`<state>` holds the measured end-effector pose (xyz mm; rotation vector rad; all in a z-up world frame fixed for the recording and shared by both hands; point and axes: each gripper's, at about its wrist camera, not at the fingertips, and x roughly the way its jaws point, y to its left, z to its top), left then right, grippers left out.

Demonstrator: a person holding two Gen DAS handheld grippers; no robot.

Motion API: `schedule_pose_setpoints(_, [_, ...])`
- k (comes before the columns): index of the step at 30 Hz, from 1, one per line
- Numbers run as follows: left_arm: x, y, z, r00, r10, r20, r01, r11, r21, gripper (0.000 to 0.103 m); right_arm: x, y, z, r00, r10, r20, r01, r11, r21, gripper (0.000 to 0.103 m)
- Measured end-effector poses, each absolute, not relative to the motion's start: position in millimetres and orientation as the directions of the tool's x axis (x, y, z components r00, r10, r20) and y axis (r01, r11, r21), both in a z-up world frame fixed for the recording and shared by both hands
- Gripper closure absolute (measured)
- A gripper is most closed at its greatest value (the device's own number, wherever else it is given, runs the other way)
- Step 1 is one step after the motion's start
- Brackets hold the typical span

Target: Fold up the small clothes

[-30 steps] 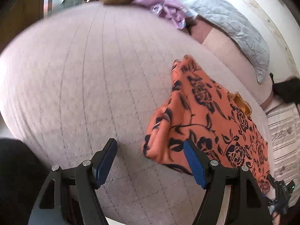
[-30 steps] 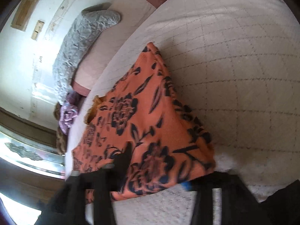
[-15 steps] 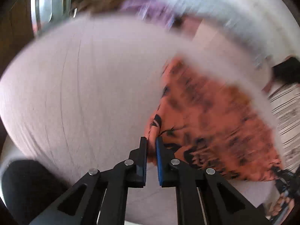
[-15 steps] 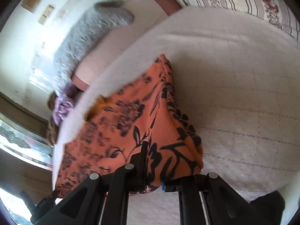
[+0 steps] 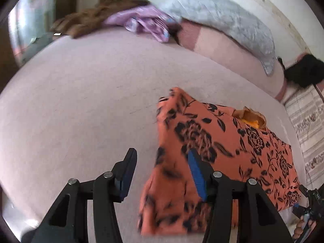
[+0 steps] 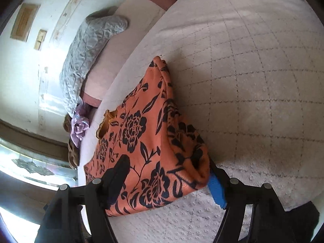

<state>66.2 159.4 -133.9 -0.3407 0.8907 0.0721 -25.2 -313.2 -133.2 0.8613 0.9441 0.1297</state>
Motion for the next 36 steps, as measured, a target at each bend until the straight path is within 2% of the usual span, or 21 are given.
schedule_pose_setpoints(6, [147, 157, -156, 0.566, -0.059, -0.823, -0.222, 0.95, -0.221, 0.05, -19, -311, -135, 0.611, 0.445, -0.654, 0.254, 0.672, 0.695, 0.026])
schedule_pose_setpoints(7, [152, 159, -159, 0.559, -0.059, -0.827, -0.224, 0.95, -0.22, 0.06, -18, -310, -135, 0.611, 0.443, -0.656, 0.255, 0.675, 0.693, 0.026])
schedule_pose_setpoints(8, [159, 159, -164, 0.553, -0.067, -0.83, -0.214, 0.952, -0.219, 0.093, -17, -309, -135, 0.61, 0.44, -0.659, 0.253, 0.68, 0.688, 0.026])
schedule_pose_setpoints(12, [169, 169, -171, 0.555, -0.096, -0.826, -0.25, 0.928, -0.276, 0.092, -14, -305, -133, 0.6, 0.42, -0.681, 0.237, 0.719, 0.653, 0.028])
schedule_pose_setpoints(17, [156, 173, -166, 0.583, -0.093, -0.807, -0.247, 0.926, -0.284, 0.092, -14, -303, -133, 0.595, 0.407, -0.693, 0.231, 0.74, 0.632, 0.028])
schedule_pose_setpoints(19, [146, 170, -156, 0.609, -0.072, -0.79, -0.236, 0.934, -0.267, 0.091, -15, -305, -133, 0.598, 0.416, -0.686, 0.238, 0.724, 0.647, 0.028])
schedule_pose_setpoints(21, [144, 165, -154, 0.62, -0.038, -0.784, -0.222, 0.95, -0.221, 0.085, -17, -307, -133, 0.603, 0.431, -0.671, 0.248, 0.698, 0.672, 0.027])
schedule_pose_setpoints(23, [156, 167, -168, 0.56, -0.025, -0.828, -0.24, 0.952, -0.192, 0.08, -19, -307, -134, 0.609, 0.435, -0.664, 0.253, 0.687, 0.682, 0.027])
schedule_pose_setpoints(26, [154, 167, -159, 0.56, -0.014, -0.828, -0.255, 0.948, -0.188, 0.082, -19, -306, -135, 0.617, 0.429, -0.66, 0.26, 0.68, 0.686, 0.03])
schedule_pose_setpoints(28, [142, 155, -140, 0.589, 0.036, -0.807, -0.245, 0.96, -0.136, 0.082, -19, -306, -135, 0.617, 0.407, -0.674, 0.268, 0.696, 0.666, 0.056])
schedule_pose_setpoints(29, [131, 150, -131, 0.608, 0.049, -0.792, -0.237, 0.964, -0.123, 0.081, -18, -305, -135, 0.605, 0.393, -0.693, 0.277, 0.712, 0.645, 0.073])
schedule_pose_setpoints(30, [115, 140, -119, 0.637, 0.053, -0.769, -0.219, 0.969, -0.115, 0.079, -17, -303, -135, 0.593, 0.386, -0.707, 0.279, 0.725, 0.63, 0.073])
schedule_pose_setpoints(32, [96, 122, -106, 0.664, 0.049, -0.746, -0.187, 0.977, -0.102, 0.057, -18, -301, -136, 0.589, 0.379, -0.714, 0.278, 0.735, 0.618, 0.073])
schedule_pose_setpoints(34, [73, 100, -96, 0.696, 0.049, -0.717, -0.159, 0.983, -0.087, 0.044, -21, -301, -134, 0.599, 0.388, -0.701, 0.267, 0.728, 0.631, 0.07])
schedule_pose_setpoints(35, [64, 91, -94, 0.706, 0.043, -0.707, -0.142, 0.986, -0.083, 0.043, -25, -300, -133, 0.606, 0.393, -0.691, 0.27, 0.716, 0.644, 0.066])
schedule_pose_setpoints(36, [61, 80, -92, 0.708, 0.036, -0.705, -0.121, 0.99, -0.072, 0.043, -27, -301, -133, 0.611, 0.402, -0.682, 0.267, 0.707, 0.655, 0.051])
